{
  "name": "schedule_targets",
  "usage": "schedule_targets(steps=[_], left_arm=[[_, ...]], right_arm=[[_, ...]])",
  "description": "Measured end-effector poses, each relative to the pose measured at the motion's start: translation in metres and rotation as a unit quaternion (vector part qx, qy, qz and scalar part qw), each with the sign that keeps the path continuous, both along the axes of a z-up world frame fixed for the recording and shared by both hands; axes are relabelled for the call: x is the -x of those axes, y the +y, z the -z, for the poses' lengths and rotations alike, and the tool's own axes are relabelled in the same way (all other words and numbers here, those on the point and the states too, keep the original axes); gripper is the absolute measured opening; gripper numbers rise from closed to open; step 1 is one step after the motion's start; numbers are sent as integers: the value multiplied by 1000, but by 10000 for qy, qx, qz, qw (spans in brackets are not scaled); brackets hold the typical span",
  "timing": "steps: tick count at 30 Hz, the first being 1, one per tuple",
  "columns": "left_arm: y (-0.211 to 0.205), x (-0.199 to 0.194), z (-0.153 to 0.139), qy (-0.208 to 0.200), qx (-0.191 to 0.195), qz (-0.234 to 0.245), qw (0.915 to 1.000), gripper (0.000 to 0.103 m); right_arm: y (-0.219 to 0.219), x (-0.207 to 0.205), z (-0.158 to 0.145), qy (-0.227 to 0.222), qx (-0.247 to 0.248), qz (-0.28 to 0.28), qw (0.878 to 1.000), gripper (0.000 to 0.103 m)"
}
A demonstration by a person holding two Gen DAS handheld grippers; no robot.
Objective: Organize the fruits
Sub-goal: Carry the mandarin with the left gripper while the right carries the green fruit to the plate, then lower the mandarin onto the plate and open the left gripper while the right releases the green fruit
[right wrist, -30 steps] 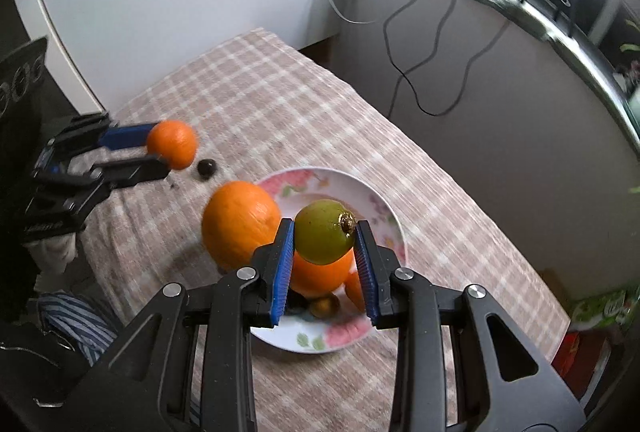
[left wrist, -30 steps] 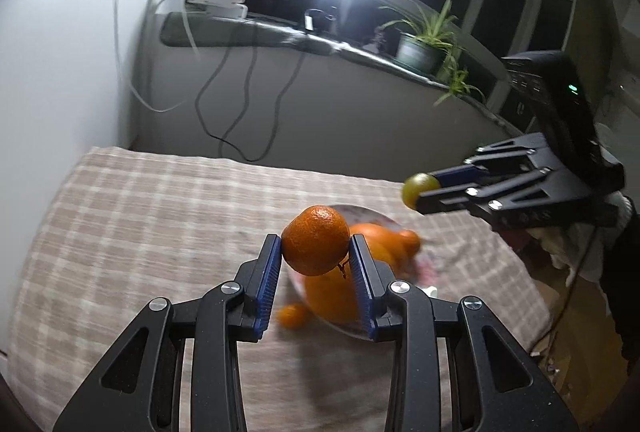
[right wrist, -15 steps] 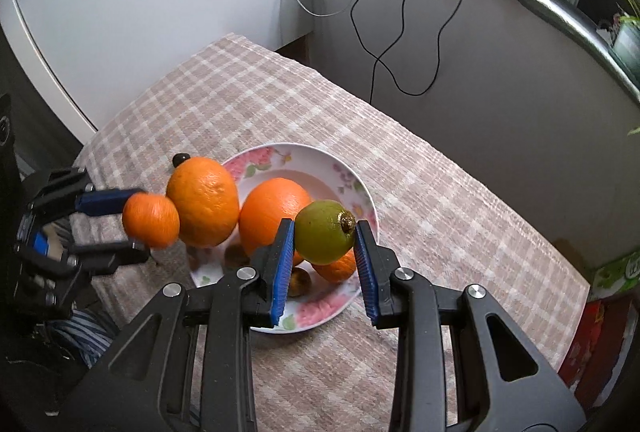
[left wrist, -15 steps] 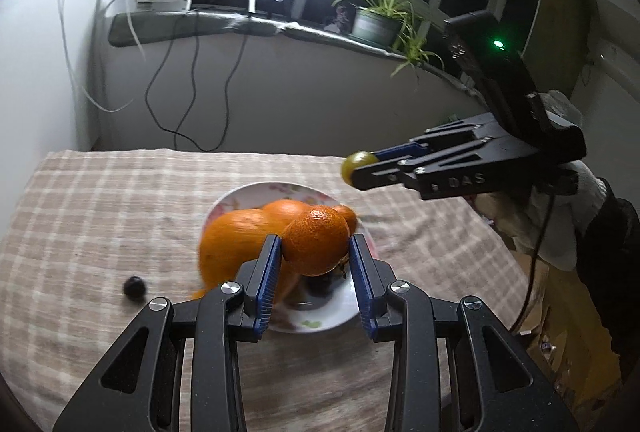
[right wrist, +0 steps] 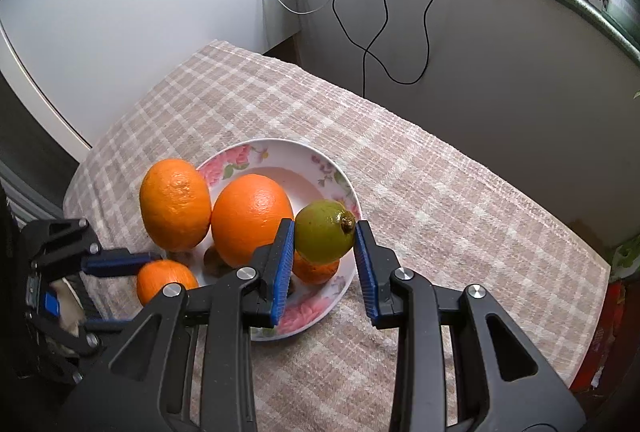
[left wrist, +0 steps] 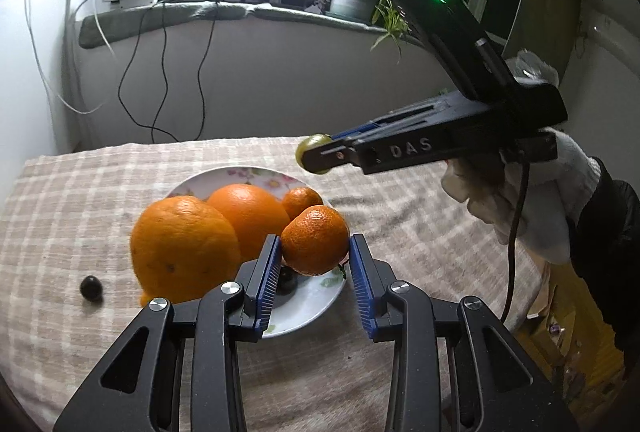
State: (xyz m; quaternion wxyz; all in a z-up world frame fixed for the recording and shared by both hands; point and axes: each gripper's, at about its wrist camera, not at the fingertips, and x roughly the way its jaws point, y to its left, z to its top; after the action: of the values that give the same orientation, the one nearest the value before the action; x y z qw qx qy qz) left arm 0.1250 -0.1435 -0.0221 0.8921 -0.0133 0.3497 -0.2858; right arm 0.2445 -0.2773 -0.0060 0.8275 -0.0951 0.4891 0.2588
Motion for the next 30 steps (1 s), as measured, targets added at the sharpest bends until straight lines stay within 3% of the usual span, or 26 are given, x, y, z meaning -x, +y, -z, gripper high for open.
schedule_targets(steps=[30], left_arm=[[-22,-8,23,56,-481,-113,9988,33]], right_arm=[[16,-14,19,142,-146,-11,9998,31]])
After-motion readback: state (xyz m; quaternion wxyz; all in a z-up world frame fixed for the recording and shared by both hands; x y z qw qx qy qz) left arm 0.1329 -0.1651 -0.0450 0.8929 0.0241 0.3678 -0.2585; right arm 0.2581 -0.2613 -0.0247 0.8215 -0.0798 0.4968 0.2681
